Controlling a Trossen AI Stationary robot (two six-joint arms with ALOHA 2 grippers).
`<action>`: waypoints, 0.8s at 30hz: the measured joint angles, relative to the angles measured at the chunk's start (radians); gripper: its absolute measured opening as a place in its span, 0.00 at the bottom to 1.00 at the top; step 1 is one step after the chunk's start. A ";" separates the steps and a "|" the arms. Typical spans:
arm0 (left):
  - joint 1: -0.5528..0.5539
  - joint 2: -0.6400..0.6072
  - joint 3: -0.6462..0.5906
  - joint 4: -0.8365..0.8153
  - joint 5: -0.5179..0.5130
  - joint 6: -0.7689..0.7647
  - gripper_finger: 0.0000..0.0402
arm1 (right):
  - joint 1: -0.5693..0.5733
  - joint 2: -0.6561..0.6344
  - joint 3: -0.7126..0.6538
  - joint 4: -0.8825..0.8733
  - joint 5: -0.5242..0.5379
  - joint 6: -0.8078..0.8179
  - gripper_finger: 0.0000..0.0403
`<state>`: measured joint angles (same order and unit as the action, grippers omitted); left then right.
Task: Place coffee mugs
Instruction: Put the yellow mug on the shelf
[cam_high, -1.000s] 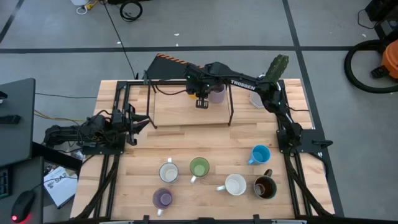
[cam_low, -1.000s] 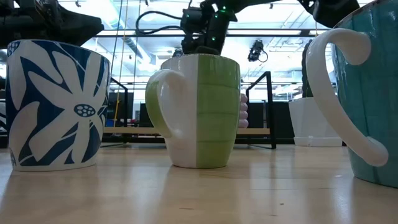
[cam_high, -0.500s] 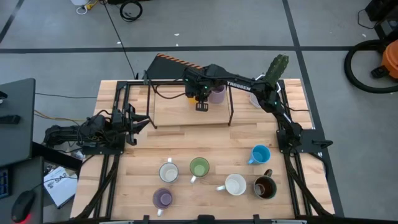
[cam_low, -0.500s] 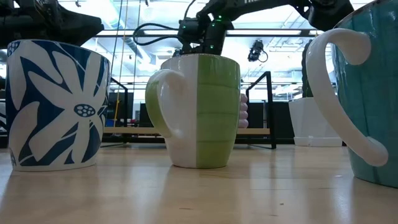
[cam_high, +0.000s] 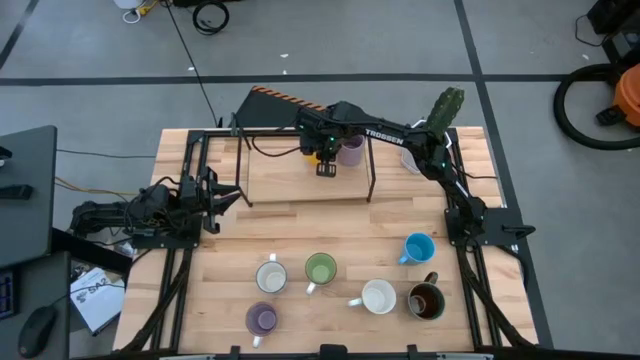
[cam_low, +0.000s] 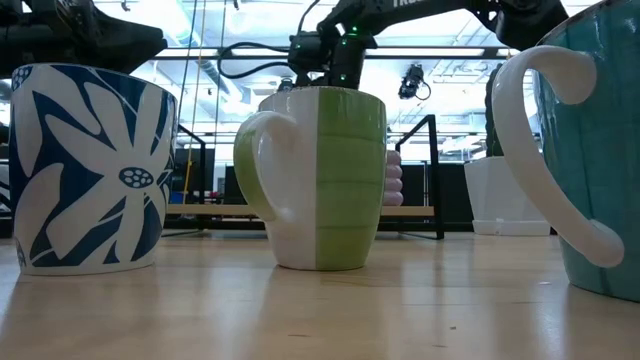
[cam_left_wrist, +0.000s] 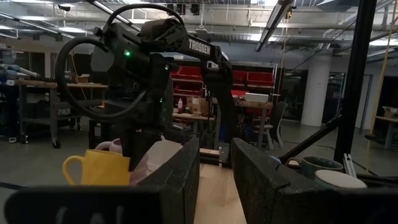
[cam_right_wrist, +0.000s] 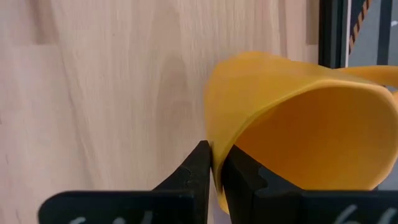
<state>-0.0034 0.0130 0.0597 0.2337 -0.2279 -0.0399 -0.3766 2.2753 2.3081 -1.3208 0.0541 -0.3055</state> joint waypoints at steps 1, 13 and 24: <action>0.000 0.000 0.000 0.000 0.000 0.000 0.25 | 0.000 0.000 0.000 0.006 0.000 -0.001 0.11; 0.000 0.000 0.000 0.000 0.000 0.000 0.25 | -0.010 -0.001 0.000 0.056 0.002 -0.001 0.12; 0.000 0.000 0.000 0.000 0.000 0.000 0.25 | -0.018 -0.001 0.000 0.055 0.005 0.021 0.14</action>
<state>-0.0033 0.0130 0.0597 0.2337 -0.2277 -0.0399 -0.3950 2.2742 2.3080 -1.2655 0.0589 -0.2841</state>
